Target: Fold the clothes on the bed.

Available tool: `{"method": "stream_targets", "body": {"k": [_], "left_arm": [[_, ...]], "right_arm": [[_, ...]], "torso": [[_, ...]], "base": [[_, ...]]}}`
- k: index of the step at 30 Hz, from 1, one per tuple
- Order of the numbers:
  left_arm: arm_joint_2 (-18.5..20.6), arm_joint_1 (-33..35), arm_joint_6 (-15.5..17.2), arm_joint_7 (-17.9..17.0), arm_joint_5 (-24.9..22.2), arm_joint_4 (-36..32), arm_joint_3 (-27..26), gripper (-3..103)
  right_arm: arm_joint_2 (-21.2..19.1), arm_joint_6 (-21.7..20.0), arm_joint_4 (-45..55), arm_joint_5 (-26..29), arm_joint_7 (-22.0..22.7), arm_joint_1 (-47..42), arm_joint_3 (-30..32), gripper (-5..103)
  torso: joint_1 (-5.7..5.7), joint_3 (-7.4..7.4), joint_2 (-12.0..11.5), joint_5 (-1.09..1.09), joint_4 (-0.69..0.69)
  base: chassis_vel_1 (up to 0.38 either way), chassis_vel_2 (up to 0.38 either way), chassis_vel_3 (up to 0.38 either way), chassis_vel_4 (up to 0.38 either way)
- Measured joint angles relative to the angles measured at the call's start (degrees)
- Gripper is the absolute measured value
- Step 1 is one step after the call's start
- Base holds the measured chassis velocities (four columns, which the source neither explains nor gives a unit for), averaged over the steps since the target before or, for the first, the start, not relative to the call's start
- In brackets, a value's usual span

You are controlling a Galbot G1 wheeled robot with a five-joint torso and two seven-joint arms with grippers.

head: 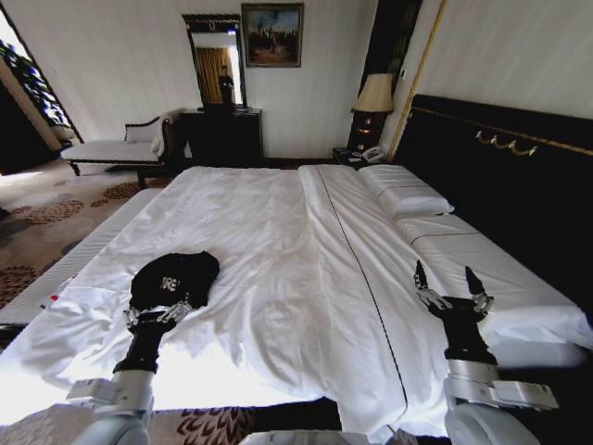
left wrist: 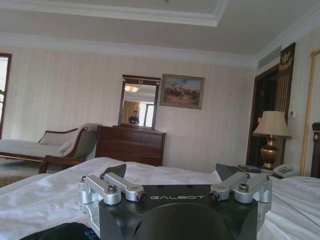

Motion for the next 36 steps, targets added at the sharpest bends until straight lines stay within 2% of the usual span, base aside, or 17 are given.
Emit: {"method": "stream_targets", "body": {"k": [2, 4, 5, 7, 9, 13, 16, 20, 25, 36], "left_arm": [[0.8, 0.1, 0.0, 1.1, -1.1, -0.6, -0.5, 100], [1.0, -0.1, 0.0, 1.3, -2.0, -1.1, -0.8, 100], [1.1, -0.4, 0.0, 1.4, -2.9, -1.5, -1.0, 100], [1.1, -0.8, 0.0, 1.7, -3.8, -2.0, -0.9, 100], [1.1, -0.7, 0.0, 2.3, -3.5, -2.2, -0.4, 100], [0.6, -0.2, -0.4, 2.8, -2.8, -1.6, 0.1, 100], [0.3, -0.1, -0.5, 2.8, -2.7, -1.4, 0.1, 100], [-0.4, 0.3, -0.7, 2.3, -1.8, -1.3, 0.4, 100], [-1.4, 1.3, -1.8, 1.6, -0.2, -0.7, 1.3, 100], [-1.7, 2.1, -2.8, 1.2, -0.4, -0.9, 0.9, 100]], "right_arm": [[-0.1, -0.3, -0.2, -0.8, -2.4, -0.2, -0.3, 100], [-0.4, -1.9, 0.5, -0.2, -2.8, -0.5, -0.6, 100], [-0.9, -4.5, 1.9, 1.0, -2.7, -1.0, -1.2, 100], [-1.9, -11.2, 4.5, 3.4, 0.6, -1.3, -2.6, 100], [-2.5, -14.9, 5.0, 3.8, 2.1, -1.1, -2.6, 100], [-2.9, -16.6, 4.7, 2.6, 2.2, -1.4, -1.7, 100], [-3.0, -15.6, 4.6, 3.6, 1.9, -2.0, -1.6, 100], [-2.8, -9.6, 1.7, 4.9, -1.6, -1.3, -1.9, 100], [-2.2, -7.6, 0.2, 3.6, -2.6, -1.1, -3.7, 100], [-1.4, -6.3, -1.1, 1.7, -4.3, -0.7, -5.2, 100]], "torso": [[0.0, 0.0, 0.0, 0.0, 0.0], [-0.01, 0.0, 0.0, 0.01, 0.01], [0.0, 0.0, 0.0, 0.0, 0.0], [-0.01, -0.01, 0.0, -0.02, 0.0], [0.0, 0.0, 0.0, -0.01, 0.0], [0.0, 0.0, 0.0, 0.0, 0.0], [0.0, 0.0, 0.0, 0.0, 0.0], [-0.01, 0.0, 0.0, -0.01, 0.0], [0.0, 0.0, 0.0, 0.0, 0.0], [-0.01, 0.0, 0.0, 0.0, 0.0]], "base": [[0.0, 0.0, 0.0, 0.0], [0.0, 0.0, 0.0, 0.0], [0.0, 0.0, 0.0, 0.0], [0.0, 0.0, 0.0, 0.0], [0.0, 0.0, 0.0, 0.0], [0.0, 0.0, 0.0, 0.0], [0.0, 0.0, 0.0, 0.0], [0.0, 0.0, 0.0, 0.0], [0.0, 0.0, 0.0, 0.0], [0.0, 0.0, 0.0, 0.0]]}}
